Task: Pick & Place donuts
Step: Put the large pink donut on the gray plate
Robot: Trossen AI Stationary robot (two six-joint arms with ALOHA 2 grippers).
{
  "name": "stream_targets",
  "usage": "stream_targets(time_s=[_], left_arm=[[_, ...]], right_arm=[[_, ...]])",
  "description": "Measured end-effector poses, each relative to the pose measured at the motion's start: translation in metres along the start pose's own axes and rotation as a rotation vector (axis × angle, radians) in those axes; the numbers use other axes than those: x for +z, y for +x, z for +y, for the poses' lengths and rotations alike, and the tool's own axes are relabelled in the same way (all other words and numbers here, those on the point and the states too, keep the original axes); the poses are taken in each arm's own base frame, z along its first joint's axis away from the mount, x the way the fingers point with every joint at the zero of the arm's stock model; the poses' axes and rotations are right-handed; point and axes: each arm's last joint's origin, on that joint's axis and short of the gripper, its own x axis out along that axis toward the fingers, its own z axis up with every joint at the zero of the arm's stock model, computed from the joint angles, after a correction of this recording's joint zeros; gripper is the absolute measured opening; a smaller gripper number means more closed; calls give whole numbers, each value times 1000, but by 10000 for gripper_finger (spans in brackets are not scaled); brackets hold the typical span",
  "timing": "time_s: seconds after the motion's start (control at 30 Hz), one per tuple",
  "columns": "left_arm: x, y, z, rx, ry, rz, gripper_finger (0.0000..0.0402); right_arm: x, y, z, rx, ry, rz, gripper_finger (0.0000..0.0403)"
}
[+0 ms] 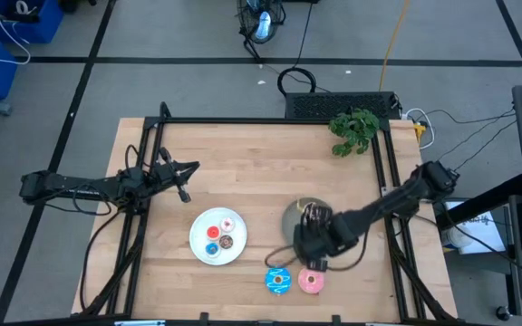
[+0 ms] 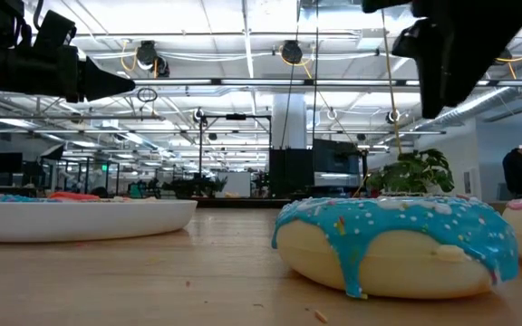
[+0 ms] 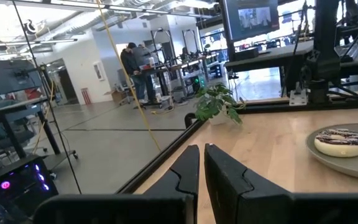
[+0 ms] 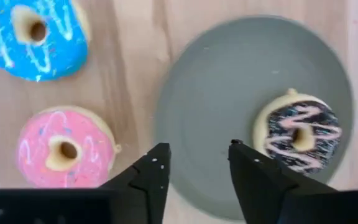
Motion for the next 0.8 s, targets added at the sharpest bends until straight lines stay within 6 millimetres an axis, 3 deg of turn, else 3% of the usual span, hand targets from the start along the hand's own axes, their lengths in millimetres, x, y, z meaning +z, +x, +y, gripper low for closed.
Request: stream_targets(time_s=[0.2,0.4,0.8], left_arm=[[0,0,0,0,0,0,33],[0,0,0,0,1,1,33],[-2,0,0,-4,9,18,33]], right_arm=[[-6,15,25,-93,-88,-66,85],[-5,28,28,-36,-130,23,7],[0,30,37,106,-83,19,24]])
